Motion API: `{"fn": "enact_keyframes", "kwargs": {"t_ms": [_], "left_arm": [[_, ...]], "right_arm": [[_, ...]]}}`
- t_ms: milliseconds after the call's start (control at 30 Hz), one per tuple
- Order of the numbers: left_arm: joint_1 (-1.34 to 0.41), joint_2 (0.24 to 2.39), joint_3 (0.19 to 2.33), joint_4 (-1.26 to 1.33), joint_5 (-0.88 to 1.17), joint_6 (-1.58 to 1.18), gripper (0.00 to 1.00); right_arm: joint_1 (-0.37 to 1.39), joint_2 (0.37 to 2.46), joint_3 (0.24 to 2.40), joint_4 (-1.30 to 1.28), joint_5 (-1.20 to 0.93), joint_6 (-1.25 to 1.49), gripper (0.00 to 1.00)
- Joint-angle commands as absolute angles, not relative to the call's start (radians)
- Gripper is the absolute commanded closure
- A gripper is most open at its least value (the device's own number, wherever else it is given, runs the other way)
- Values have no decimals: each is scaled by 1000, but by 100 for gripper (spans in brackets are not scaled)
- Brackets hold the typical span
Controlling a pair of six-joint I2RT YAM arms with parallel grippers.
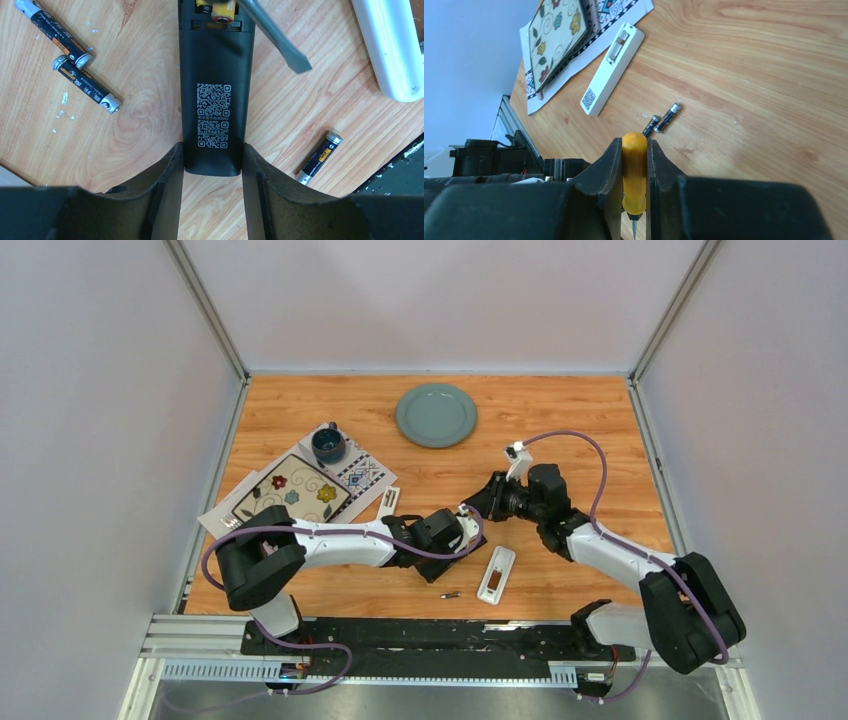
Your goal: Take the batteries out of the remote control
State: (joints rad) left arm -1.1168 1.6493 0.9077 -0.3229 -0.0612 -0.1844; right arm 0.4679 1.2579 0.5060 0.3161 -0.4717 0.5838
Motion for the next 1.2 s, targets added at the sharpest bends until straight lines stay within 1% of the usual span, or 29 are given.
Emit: {"fn": "enact_keyframes", "kwargs": {"t_ms": [0,267,433,633,1167], "left_arm": [[-1112,1660,896,-313,-49,-201,100],[-1112,1660,894,-319,-52,-201,100],[-1112,1661,893,-319,-52,-202,100],[-1112,1660,894,-321,-54,-201,100],[-1112,1669,891,-324,-52,-202,100]], "right_arm": [[456,1220,545,272,-364,606,100],[443,1239,618,141,-105,618,100],[443,1267,641,120,-11,606,100],[443,1308,657,109,-2,575,100],[445,1368,600,144,-2,552,100]]}}
